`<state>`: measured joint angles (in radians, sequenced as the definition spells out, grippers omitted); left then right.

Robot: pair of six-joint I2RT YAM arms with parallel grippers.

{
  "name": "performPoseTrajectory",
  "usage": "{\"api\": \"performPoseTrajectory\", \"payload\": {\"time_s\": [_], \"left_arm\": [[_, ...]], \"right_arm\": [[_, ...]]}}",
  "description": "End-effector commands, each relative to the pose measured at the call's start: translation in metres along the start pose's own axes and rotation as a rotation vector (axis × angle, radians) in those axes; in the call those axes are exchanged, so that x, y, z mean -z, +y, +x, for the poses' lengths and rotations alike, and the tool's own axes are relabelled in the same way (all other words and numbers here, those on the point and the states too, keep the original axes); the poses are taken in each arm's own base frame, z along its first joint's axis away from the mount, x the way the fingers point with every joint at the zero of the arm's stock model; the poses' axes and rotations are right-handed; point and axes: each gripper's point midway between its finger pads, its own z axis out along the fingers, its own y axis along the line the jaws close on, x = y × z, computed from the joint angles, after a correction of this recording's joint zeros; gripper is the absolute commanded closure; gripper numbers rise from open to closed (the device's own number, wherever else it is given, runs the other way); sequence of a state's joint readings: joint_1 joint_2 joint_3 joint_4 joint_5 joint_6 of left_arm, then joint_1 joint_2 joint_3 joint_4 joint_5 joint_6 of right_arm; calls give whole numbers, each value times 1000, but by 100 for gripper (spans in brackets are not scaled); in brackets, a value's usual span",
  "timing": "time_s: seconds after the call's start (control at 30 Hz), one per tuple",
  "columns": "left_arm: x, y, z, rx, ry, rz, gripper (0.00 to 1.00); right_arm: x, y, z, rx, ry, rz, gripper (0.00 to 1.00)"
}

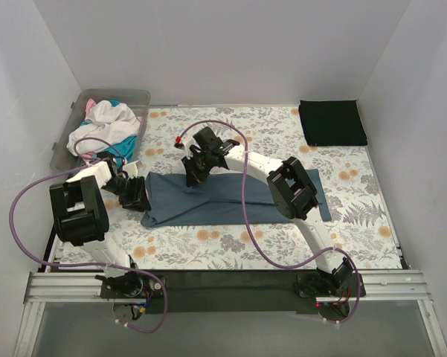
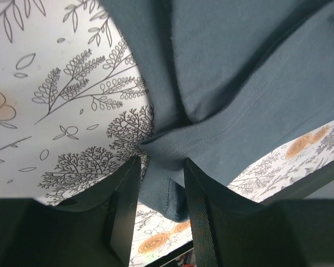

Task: Fold and stack the t-shirts
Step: Fold the tshirt

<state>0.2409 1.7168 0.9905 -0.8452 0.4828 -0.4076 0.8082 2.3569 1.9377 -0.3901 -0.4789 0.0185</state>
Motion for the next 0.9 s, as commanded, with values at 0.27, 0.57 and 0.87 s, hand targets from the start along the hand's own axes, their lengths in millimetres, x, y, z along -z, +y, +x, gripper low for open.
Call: {"api": "performPoseTrajectory", "payload": {"time_s": [0.27, 0.57, 0.87], "left_arm": [[7, -5, -36, -18, -106, 34, 69], [23, -11, -36, -51, -136, 16, 100], [51, -25, -26, -158, -167, -2, 100]], "right_arm": [[22, 22, -23, 49, -55, -41, 99], [30, 28, -23, 53, -56, -50, 99], [49, 42, -4, 82, -27, -78, 99]]}}
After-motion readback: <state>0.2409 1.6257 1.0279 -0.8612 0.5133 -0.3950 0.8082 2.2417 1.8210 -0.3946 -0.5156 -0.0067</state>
